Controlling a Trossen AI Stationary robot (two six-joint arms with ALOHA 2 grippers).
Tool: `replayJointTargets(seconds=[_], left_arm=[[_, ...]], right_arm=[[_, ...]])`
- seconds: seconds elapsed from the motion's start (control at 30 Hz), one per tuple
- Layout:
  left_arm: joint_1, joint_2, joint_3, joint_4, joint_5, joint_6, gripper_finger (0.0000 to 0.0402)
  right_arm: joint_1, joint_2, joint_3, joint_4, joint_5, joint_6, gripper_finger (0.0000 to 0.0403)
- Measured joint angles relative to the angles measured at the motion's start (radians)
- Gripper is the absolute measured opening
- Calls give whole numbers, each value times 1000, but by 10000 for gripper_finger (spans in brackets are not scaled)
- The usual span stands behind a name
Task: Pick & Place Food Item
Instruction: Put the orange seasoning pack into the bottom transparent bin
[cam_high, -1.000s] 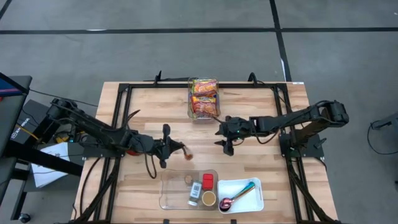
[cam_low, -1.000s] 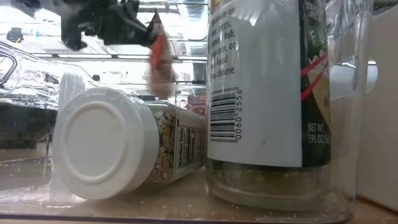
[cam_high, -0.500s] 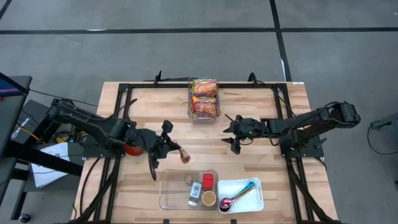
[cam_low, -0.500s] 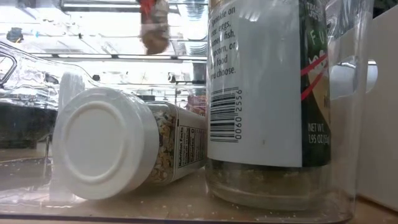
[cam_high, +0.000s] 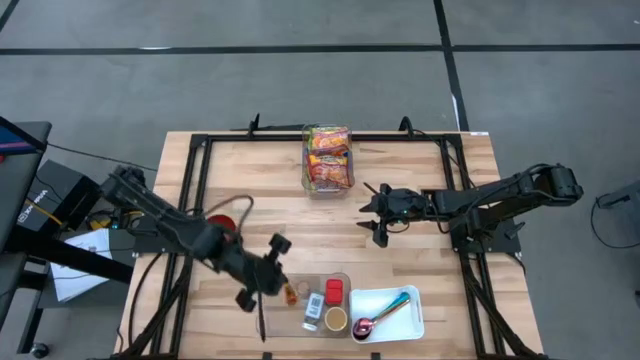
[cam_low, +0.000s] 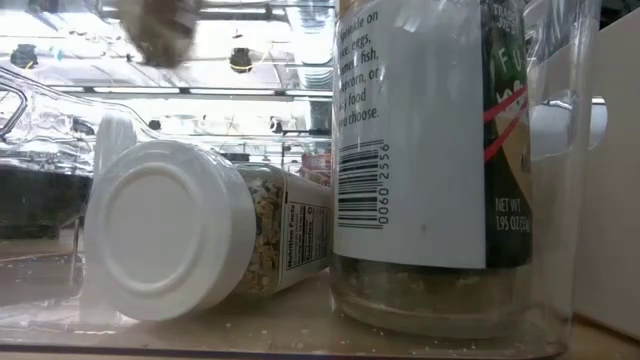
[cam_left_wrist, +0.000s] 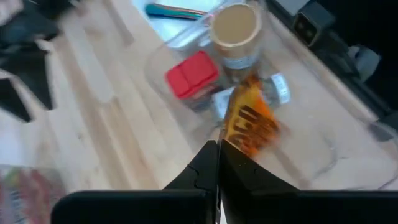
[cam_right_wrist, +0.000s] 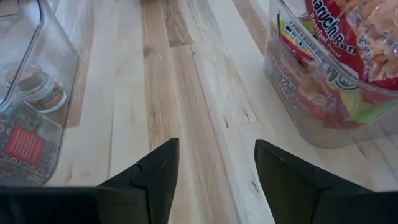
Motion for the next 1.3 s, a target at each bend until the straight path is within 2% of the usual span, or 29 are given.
replayJointTargets(seconds=[0.27,0.43,0.9,1.3], left_arm=[[-101,102,25,-3,-50,-183,0],[-135,154,25,1,-74,-235,0],[-123,276,24,-20,-69,-286,0],[-76,301,24,-69,-69,-297,0]], right_arm=[[4,0,0,11,-1,-2,202],[18,0,0,44,-4,5,202],[36,0,0,53,-9,16,202],[36,1,0,56,-9,16,202]])
